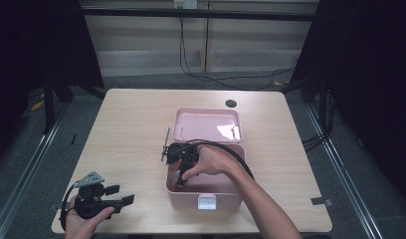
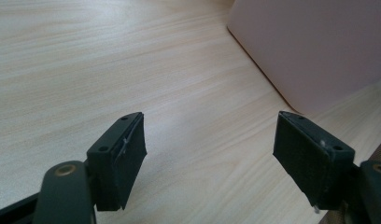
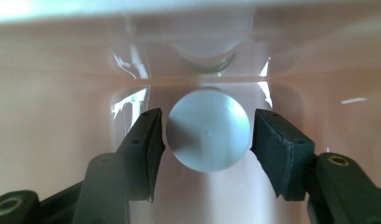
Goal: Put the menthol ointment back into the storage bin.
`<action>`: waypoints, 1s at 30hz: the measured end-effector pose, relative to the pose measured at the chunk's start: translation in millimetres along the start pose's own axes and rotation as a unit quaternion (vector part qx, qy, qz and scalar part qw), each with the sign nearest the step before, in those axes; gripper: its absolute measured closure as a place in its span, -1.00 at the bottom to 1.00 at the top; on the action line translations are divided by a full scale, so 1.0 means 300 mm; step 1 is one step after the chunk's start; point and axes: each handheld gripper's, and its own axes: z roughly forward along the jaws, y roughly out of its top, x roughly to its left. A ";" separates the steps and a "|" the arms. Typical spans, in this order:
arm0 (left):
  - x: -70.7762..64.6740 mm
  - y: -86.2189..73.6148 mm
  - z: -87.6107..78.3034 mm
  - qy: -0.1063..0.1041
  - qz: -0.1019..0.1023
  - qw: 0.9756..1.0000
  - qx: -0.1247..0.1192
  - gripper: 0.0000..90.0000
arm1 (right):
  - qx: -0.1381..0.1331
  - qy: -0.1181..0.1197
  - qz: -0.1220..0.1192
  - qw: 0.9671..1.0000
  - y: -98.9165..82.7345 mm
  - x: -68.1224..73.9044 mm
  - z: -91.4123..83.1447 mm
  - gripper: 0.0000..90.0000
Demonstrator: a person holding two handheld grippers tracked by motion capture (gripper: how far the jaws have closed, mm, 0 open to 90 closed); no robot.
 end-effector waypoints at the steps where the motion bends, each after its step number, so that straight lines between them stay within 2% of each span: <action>1: 0.000 0.000 0.000 0.000 0.000 1.000 0.000 -0.44 | 0.004 -0.001 -0.002 1.000 0.000 0.000 -0.004 -0.04; 14: 0.001 0.000 0.001 -0.001 0.000 1.000 0.000 -0.44 | 0.022 0.002 0.002 1.000 -0.001 0.001 -0.024 -0.32; 26: 0.001 0.000 0.000 -0.001 0.002 1.000 0.001 -0.44 | 0.021 -0.005 -0.005 1.000 -0.001 0.014 -0.048 -0.39; 30: 0.001 0.000 -0.001 -0.001 0.000 1.000 0.002 -0.44 | 0.016 -0.008 0.002 1.000 -0.010 0.018 -0.062 -0.39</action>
